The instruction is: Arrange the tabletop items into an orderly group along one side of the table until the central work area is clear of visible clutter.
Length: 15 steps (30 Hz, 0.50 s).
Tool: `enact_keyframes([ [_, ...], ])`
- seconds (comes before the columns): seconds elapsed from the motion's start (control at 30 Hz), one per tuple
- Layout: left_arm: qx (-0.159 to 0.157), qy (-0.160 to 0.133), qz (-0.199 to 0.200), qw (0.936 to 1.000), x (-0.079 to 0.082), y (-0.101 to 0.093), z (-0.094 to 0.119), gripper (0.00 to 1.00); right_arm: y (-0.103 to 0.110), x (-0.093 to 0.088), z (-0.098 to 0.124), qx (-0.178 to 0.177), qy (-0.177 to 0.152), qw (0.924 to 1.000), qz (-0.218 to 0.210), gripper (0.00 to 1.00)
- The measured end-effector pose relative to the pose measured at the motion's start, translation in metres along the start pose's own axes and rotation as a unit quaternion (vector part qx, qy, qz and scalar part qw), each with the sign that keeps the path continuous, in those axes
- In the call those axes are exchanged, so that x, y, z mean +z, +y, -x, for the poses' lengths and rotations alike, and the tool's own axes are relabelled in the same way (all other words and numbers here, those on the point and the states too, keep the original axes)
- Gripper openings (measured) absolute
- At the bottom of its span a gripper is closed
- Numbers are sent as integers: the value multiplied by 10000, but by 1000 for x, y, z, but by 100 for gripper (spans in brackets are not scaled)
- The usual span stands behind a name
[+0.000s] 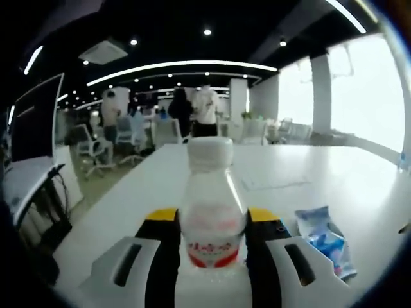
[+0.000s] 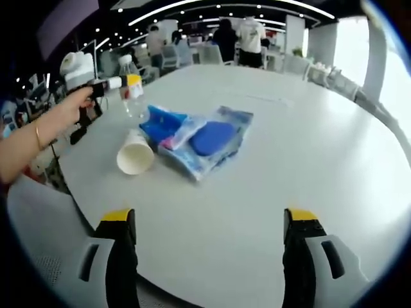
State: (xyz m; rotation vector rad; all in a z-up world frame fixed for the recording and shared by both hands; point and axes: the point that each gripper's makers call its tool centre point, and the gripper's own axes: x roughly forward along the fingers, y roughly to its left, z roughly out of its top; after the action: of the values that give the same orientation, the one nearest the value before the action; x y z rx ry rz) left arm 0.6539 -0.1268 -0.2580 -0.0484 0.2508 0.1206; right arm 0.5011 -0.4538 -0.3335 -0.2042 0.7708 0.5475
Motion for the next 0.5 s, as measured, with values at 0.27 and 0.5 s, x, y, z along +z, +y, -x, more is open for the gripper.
enact_keyframes([
  [0.27,61,-48,-82,9999,12,7,-24,36,-2,-8,-3,-28,177,9998,-51,94],
  [0.5,126,0,66,9999,7,19,-46,36,-9,-16,-5,-142,293,9993,-161,94],
])
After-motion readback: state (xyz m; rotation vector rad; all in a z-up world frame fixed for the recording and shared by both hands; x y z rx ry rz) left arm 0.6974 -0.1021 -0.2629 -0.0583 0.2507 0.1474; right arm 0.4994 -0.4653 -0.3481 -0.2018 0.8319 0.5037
